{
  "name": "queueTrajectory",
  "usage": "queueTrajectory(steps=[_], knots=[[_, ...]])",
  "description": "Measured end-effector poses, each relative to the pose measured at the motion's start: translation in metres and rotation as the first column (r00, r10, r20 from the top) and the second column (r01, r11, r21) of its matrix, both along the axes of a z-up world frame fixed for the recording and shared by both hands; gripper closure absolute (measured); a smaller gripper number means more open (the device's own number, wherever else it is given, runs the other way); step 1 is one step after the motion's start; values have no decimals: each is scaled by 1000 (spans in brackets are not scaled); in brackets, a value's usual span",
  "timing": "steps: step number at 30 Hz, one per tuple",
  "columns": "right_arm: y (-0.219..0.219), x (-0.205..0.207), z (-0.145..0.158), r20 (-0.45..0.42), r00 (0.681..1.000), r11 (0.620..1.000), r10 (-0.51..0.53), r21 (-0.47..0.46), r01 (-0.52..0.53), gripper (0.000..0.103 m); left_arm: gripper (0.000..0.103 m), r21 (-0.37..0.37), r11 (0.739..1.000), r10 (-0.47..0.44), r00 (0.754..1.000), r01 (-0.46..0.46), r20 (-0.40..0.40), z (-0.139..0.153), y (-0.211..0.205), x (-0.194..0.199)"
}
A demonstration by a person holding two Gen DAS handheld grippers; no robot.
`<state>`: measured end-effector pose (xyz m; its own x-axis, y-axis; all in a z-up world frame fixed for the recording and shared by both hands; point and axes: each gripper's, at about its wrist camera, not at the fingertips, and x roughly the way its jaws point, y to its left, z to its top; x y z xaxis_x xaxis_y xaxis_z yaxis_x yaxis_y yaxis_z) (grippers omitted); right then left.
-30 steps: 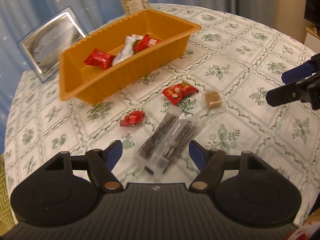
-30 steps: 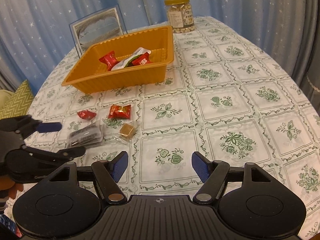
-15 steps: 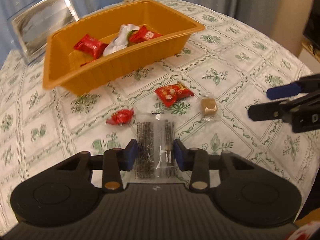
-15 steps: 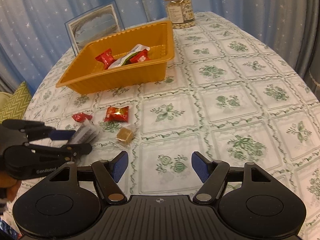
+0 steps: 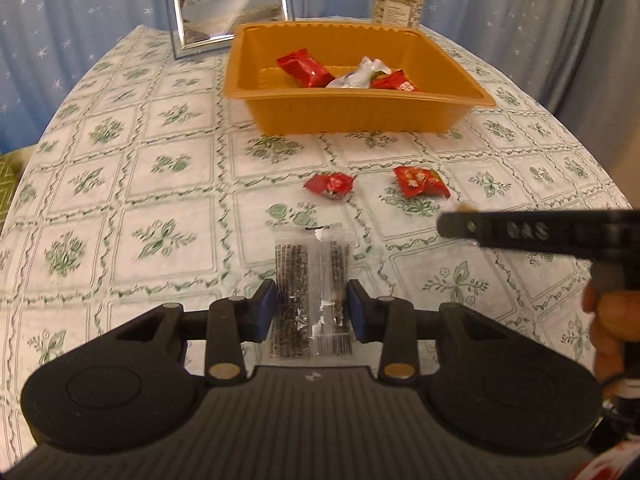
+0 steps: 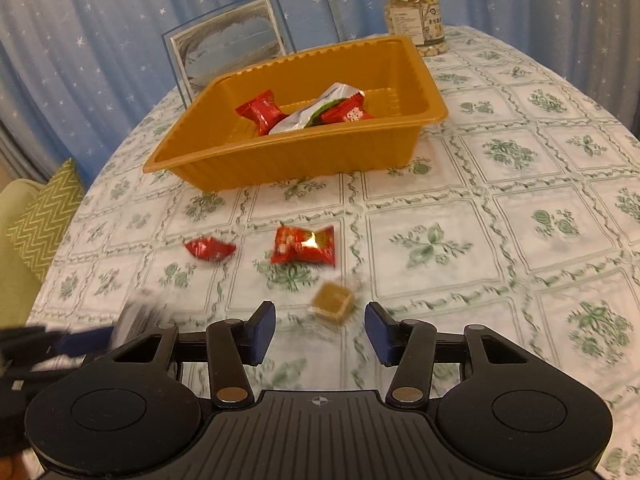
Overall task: Organize snacks
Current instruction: 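Grasp the clear stick packet with the left tool while the right tool grasps the brown square candy, then carry both held snacks into the orange tray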
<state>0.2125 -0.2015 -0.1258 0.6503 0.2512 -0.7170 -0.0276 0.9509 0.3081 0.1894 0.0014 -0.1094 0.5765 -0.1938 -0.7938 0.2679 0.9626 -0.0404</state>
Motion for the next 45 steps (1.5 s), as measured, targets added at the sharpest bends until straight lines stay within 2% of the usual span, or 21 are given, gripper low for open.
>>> queueTrajectory(steps=[2,4,9,13,31,45], knots=[[6,5,-1,9,1000,999,3,-33,-2,59,69,-4,1000,11,1000,-11,0,0,3,-1],[14,6,-2,19,1000,994,16,-105,-14,71,69,-2,1000,19,1000,-19,1,-1,3,-2],[22,2,-6,40,998,979,50,-201,-41,81,69,-3,1000,26,1000,-26,4,-1,2,-5],[18,-7,-3,47,997,981,57,-190,-47,82,69,-10,999,31,999,-31,8,4,0,-10],[-12,-80,50,79,997,995,-3,-104,12,82,69,-33,999,40,998,-38,45,43,-22,-51],[-26,-100,72,108,994,996,-23,-86,32,82,69,-36,999,26,997,-23,79,68,-35,-64]])
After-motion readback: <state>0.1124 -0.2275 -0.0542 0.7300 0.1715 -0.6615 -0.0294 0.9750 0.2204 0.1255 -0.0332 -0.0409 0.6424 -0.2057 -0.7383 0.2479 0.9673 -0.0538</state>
